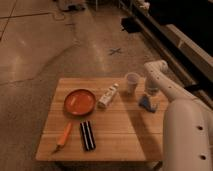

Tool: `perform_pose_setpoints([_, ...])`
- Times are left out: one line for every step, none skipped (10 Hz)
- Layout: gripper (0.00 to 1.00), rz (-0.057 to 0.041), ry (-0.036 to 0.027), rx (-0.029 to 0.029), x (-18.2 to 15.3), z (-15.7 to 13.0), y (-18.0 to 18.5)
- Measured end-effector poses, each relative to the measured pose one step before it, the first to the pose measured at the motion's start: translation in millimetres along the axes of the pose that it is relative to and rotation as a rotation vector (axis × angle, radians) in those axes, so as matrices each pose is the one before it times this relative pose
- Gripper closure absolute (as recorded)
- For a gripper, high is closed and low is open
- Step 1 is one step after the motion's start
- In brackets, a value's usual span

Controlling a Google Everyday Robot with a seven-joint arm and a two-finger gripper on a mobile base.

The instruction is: Place the white sponge in the ceramic bowl

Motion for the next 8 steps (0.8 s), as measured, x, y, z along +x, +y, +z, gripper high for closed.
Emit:
perform_pose_setpoints([0.20, 0.01910, -0.01177, -0.01287, 0.20, 4.07, 3.20])
perform_pose_setpoints([0.20, 0.01109, -0.00794, -0.01604, -0.99, 3.03, 3.51])
perform_pose_setpoints([0.21, 0.01479, -0.01329, -0.00998, 0.27, 2.75, 3.00])
perform_pose_setpoints([0.25, 0.01482, -0.00761, -0.00191, 0.25, 0.22, 1.18])
perform_pose_setpoints([0.33, 0.00781, -0.00192, -0.00588, 0.19, 0.26, 3.00])
perform_pose_setpoints([0.45, 0.00254, 0.00094, -0.00446, 0.48, -1.75, 1.97])
perform_pose_setpoints([0.54, 0.00010, 0.00201, -0.00102, 0.61, -3.34, 1.03])
perform_pose_setpoints([0.64, -0.00190, 0.00216, 0.00144, 0.93, -6.48, 1.61])
